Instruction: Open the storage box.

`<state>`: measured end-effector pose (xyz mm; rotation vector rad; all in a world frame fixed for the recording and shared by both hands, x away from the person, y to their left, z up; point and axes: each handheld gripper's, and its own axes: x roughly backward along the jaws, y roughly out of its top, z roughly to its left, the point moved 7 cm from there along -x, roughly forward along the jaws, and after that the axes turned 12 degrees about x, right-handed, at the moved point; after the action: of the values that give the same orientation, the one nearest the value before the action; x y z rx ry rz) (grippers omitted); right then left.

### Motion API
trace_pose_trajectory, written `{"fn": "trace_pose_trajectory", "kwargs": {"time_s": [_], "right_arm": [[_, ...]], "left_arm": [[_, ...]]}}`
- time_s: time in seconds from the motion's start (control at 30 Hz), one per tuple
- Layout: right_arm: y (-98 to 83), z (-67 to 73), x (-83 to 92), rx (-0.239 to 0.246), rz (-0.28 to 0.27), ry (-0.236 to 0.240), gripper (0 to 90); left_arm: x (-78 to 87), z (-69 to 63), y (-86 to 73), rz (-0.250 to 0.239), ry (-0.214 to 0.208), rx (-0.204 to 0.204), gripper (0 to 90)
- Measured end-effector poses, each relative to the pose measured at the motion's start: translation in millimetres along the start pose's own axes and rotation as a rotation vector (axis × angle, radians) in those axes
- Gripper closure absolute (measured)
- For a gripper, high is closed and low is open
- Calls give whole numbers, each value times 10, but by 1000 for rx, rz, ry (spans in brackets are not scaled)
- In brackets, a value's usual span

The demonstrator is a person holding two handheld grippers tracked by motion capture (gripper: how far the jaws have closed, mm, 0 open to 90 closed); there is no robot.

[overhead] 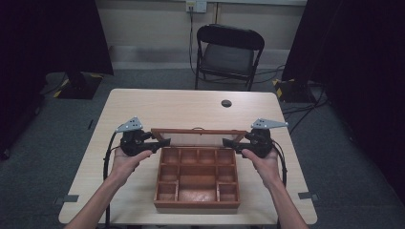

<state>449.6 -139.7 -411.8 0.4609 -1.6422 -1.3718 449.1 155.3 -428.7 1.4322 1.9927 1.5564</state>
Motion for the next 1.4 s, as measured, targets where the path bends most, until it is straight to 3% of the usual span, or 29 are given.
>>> {"fn": "trace_pose_trajectory", "kwargs": {"time_s": [0.5,1.03,1.4], "right_arm": [[-122,-106,-128,-10,30,-20,404],[-163,-205,-169,5,32,-36,440],[-173,-237,-243,-8,24,-47,435]], "left_arm": [[-85,117,-45,30,26,15,506],[-115,173,-17,8,29,8,536],[-182,273,-64,48,59,12,559]]}}
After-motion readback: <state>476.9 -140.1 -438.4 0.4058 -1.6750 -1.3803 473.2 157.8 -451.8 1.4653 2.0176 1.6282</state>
